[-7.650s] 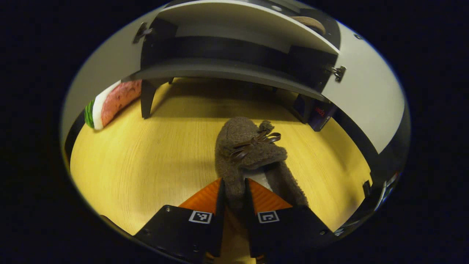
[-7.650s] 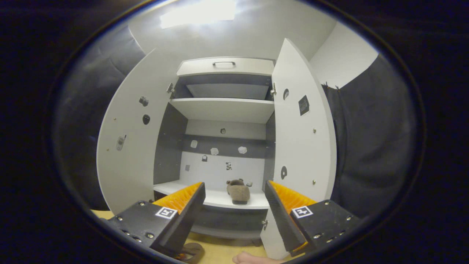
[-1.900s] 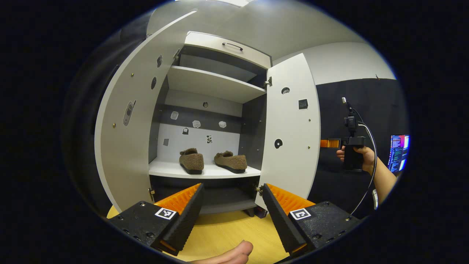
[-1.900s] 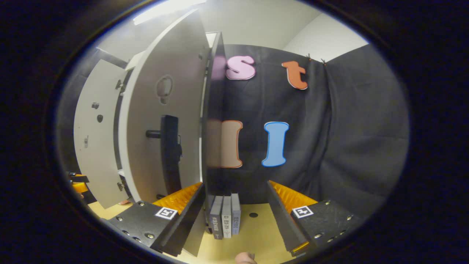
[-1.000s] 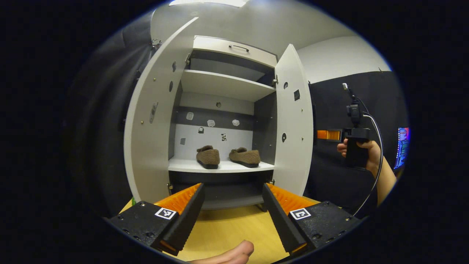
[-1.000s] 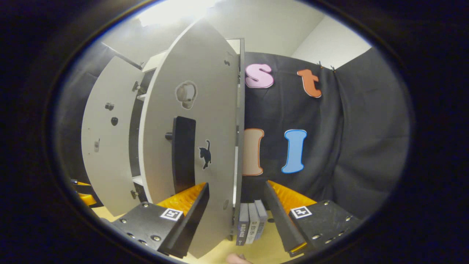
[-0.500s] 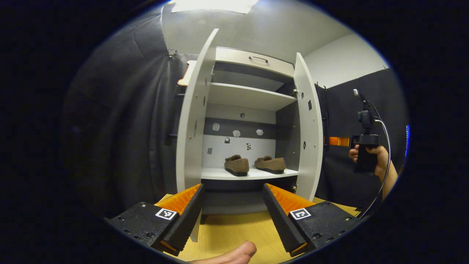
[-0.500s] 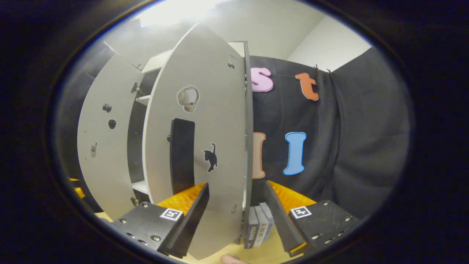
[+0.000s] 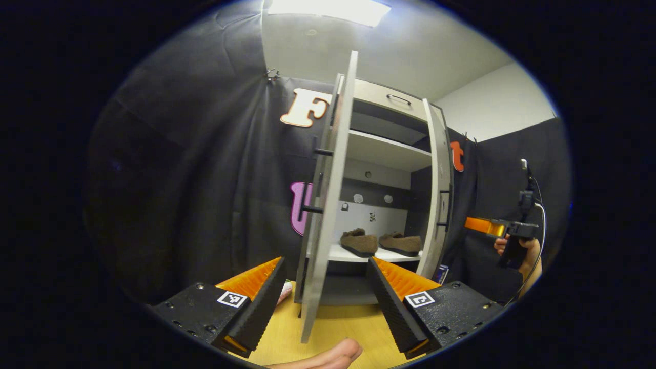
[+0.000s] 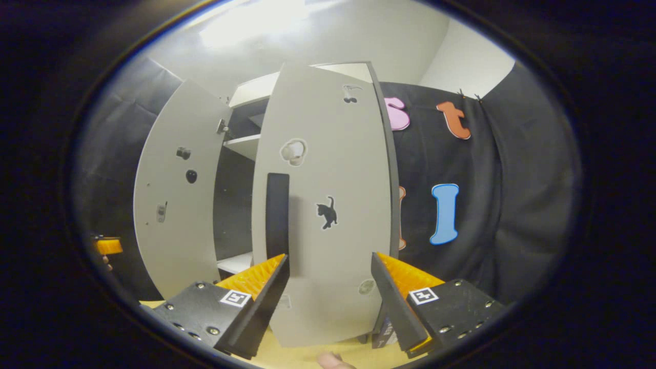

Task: Grab one shoe with the right hand and put it into the shoe cabinet, grab the other shoe with the left hand and put it into the shoe cabinet; then close the right door with the right hand and the left door with the left hand.

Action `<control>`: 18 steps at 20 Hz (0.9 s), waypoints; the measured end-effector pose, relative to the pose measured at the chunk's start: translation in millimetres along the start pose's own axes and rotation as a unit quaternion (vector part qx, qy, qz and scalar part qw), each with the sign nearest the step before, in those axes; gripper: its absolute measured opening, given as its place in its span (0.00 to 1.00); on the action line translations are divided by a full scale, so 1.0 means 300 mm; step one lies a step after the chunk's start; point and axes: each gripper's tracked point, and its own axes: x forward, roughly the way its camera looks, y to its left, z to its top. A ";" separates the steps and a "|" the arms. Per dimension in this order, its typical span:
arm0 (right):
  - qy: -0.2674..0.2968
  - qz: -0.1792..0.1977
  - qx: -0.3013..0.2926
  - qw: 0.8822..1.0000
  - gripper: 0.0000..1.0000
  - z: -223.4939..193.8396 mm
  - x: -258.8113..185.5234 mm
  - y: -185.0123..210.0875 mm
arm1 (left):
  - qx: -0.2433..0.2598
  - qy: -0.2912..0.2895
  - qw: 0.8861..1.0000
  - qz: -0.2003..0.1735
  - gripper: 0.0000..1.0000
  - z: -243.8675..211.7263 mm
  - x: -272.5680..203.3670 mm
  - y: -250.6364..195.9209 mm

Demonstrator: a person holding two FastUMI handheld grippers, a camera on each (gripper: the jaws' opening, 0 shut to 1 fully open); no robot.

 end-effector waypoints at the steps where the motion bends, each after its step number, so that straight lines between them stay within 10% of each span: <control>1: 0.000 0.009 0.002 1.000 0.96 -0.014 -0.013 0.026 | -0.001 -0.005 1.000 0.011 0.96 0.022 0.005 0.047; 9: 0.019 0.028 -0.010 0.999 0.96 -0.137 -0.119 0.140 | 0.041 -0.039 0.996 0.073 0.92 0.119 0.085 0.310; 18: 0.005 0.034 -0.020 0.999 0.96 -0.285 -0.428 0.240 | 0.049 0.032 0.997 0.047 0.93 0.105 0.310 0.356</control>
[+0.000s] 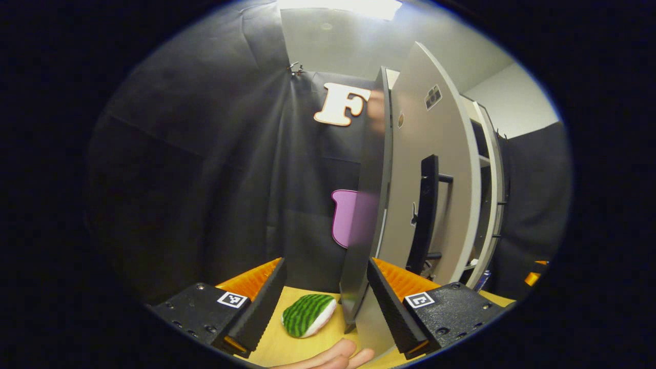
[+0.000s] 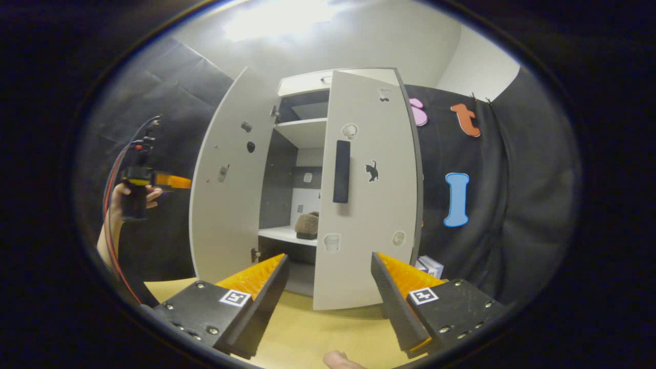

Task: Grab one shoe with the right hand and put it into the shoe cabinet, grab the other shoe with the left hand and put it into the shoe cabinet; then close the right door with the right hand and the left door with the left hand.

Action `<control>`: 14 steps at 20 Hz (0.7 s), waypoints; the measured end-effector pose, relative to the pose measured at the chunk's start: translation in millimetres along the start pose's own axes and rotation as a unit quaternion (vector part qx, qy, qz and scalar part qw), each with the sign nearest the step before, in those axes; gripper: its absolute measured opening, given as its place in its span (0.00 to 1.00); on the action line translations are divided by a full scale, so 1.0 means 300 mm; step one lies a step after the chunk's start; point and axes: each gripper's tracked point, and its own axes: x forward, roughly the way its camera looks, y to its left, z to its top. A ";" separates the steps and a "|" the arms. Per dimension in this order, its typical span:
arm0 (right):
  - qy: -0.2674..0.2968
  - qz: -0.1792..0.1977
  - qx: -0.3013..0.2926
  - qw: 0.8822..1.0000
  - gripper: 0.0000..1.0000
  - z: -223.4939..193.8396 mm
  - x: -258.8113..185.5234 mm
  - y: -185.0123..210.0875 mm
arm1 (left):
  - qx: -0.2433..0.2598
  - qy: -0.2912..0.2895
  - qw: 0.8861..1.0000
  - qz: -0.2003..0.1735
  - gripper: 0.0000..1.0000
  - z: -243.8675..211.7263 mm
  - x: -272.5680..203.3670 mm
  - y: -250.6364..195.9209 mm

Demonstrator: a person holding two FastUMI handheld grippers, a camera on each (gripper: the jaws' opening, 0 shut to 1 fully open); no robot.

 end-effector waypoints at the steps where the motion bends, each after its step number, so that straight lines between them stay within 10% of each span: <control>1: -0.002 -0.004 0.012 1.000 0.97 -0.006 -0.033 0.002 | 0.013 0.005 1.000 -0.001 0.96 0.004 0.028 -0.005; 14: 0.002 -0.083 0.063 0.995 0.96 -0.039 -0.275 -0.176 | 0.056 0.040 0.997 0.029 0.91 0.086 0.095 -0.084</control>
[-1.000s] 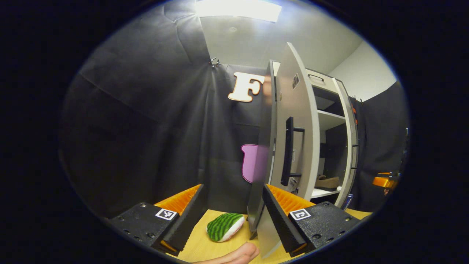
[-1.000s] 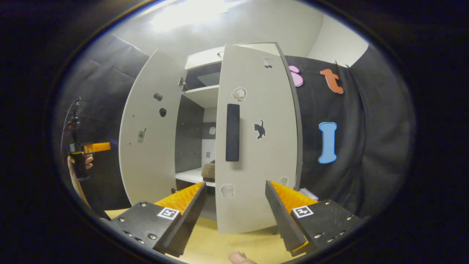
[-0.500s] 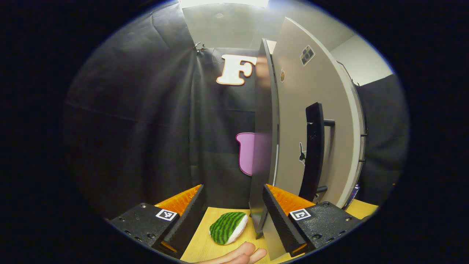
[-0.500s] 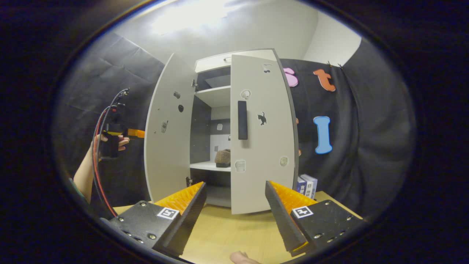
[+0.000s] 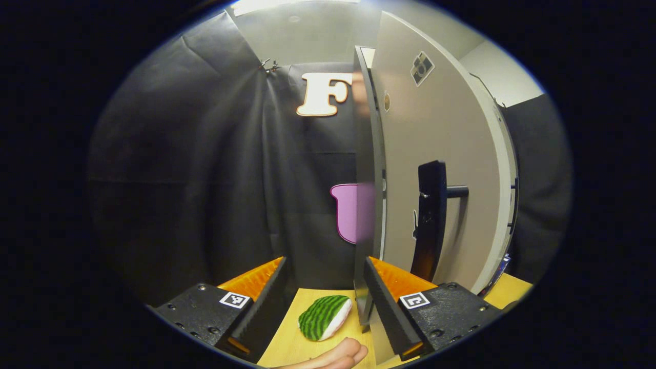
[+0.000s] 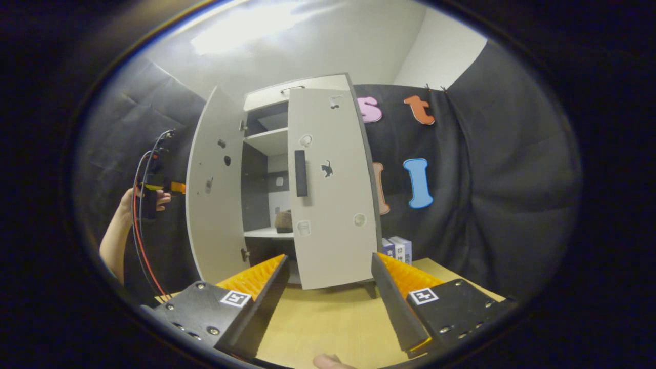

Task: Grab one shoe with the right hand and put it into the shoe cabinet, grab the other shoe with the left hand and put it into the shoe cabinet; then close the right door with the right hand and the left door with the left hand.

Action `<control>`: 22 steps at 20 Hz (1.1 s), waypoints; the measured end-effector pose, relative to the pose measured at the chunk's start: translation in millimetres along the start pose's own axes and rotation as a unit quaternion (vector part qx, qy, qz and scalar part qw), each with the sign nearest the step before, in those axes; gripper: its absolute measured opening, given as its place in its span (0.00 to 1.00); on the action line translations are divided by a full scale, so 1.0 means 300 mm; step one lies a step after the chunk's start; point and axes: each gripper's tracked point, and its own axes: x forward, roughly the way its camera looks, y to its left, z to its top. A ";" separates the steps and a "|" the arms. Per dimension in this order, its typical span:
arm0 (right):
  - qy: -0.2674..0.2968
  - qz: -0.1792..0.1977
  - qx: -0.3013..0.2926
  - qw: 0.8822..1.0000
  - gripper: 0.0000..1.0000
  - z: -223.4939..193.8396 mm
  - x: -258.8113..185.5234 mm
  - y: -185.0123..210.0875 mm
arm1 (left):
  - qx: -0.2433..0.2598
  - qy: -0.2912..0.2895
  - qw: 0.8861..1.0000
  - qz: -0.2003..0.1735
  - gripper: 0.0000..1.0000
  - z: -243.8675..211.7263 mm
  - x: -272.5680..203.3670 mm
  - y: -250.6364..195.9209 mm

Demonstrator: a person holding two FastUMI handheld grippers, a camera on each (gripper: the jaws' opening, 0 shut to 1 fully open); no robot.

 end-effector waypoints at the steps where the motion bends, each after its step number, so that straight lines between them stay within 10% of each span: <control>1: 0.002 0.000 -0.001 1.000 0.96 -0.005 -0.004 0.006 | 0.002 0.003 1.000 -0.003 0.90 0.002 -0.002 -0.014; 22: 0.037 -0.029 0.017 0.999 0.96 -0.066 0.097 -0.003 | -0.052 -0.006 0.995 -0.090 0.86 -0.005 0.062 -0.362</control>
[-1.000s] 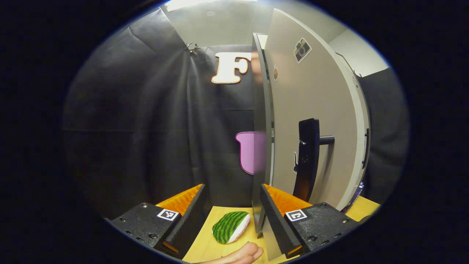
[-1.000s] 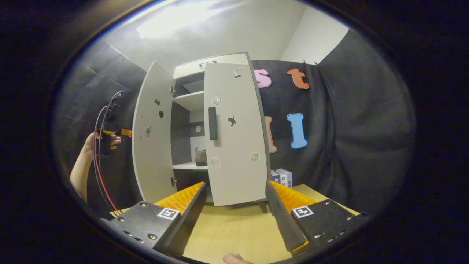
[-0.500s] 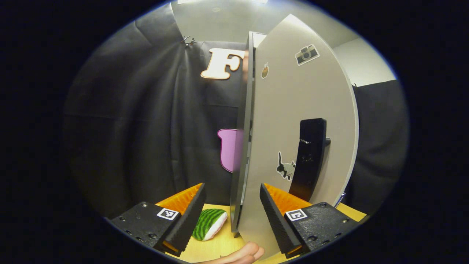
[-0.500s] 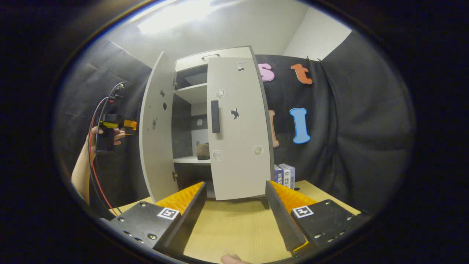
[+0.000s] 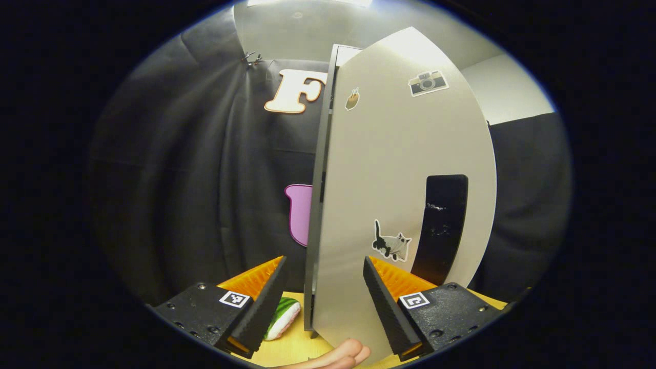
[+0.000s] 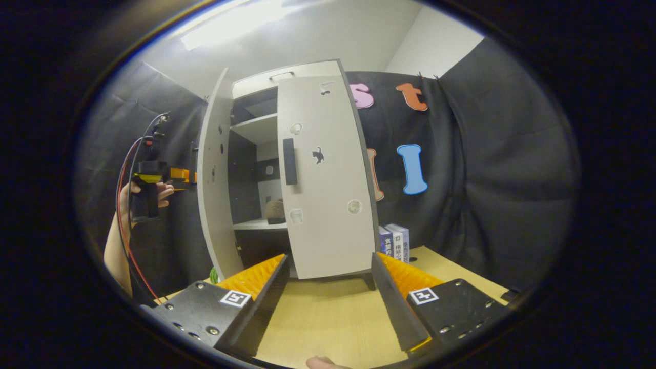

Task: Grab one shoe with the right hand and put it into the shoe cabinet, grab the other shoe with the left hand and put it into the shoe cabinet; then close the right door with the right hand and the left door with the left hand.

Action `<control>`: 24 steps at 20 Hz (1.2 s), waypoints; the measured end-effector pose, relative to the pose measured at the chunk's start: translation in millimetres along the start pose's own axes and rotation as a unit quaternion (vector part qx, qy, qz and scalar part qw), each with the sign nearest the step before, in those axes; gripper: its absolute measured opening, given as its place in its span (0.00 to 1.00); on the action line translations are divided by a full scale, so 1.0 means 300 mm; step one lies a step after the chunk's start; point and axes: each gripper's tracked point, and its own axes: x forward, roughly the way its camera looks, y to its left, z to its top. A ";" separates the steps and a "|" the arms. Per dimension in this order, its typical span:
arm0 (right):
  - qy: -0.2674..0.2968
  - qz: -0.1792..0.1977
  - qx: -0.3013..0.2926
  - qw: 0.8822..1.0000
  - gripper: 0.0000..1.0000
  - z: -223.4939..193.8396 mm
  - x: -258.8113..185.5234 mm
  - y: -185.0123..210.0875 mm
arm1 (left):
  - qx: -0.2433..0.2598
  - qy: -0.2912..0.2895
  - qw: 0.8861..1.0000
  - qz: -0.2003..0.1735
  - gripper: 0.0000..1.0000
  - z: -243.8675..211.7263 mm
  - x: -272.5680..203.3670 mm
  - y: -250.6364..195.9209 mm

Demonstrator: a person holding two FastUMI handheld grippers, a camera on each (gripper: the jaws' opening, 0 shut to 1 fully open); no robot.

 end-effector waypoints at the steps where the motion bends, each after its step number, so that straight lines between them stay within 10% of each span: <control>1: 0.001 -0.002 0.000 1.000 0.96 -0.010 0.001 -0.003 | 0.007 0.003 1.000 -0.001 0.86 -0.007 0.006 -0.013; 24: 0.003 -0.007 -0.006 1.000 0.96 0.001 -0.007 -0.022 | 0.030 0.005 1.000 -0.004 0.92 -0.162 -0.136 -0.192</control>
